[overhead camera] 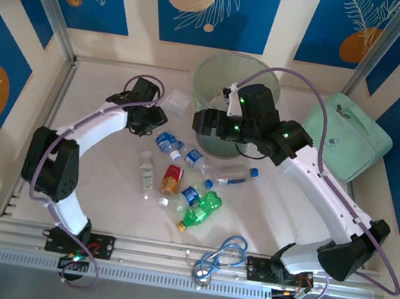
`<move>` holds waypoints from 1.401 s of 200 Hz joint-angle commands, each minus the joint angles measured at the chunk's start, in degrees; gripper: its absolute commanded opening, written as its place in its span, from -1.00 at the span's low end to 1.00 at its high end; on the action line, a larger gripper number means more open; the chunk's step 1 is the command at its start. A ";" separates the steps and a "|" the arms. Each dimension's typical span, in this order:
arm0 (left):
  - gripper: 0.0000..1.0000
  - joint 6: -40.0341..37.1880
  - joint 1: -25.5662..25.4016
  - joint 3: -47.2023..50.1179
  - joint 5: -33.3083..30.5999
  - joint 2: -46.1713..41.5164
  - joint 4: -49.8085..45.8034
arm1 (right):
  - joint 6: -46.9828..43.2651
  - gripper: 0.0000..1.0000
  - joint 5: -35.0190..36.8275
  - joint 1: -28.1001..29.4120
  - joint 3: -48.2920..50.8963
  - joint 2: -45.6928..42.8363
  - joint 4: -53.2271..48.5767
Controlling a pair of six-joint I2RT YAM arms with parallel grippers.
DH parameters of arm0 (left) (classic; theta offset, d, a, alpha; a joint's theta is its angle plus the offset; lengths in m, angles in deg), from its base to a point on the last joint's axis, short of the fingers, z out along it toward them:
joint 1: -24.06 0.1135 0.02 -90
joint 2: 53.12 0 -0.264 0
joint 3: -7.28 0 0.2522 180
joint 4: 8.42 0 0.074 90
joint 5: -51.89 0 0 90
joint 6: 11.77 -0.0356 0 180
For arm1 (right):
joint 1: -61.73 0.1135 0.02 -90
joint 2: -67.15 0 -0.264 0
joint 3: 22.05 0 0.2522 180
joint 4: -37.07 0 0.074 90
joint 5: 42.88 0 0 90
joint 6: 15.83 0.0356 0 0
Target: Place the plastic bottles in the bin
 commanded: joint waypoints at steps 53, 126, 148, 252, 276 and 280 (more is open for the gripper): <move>0.09 -4.97 -0.38 -0.51 16.91 -14.74 6.02 | -1.81 0.73 -11.12 -1.21 -2.70 3.51 -1.87; 0.07 -11.63 -1.17 -7.00 28.74 -18.77 2.35 | -8.04 0.84 -5.88 3.57 -12.31 10.35 -10.76; 0.05 -13.02 -1.44 -8.83 30.28 -18.41 0.56 | -9.14 0.84 -1.93 5.40 -15.97 13.14 -13.47; 0.02 -15.90 -3.55 -10.37 30.49 -18.75 -0.43 | -9.08 0.58 -2.04 7.23 -20.91 17.26 -14.70; 0.02 -15.56 -3.55 -10.40 30.23 -18.65 -0.07 | -8.88 0.47 -2.18 7.45 -20.45 16.75 -14.36; 0.02 -15.47 -3.55 -10.34 30.14 -18.67 0.01 | -8.77 0.44 -2.22 7.49 -20.40 16.76 -14.21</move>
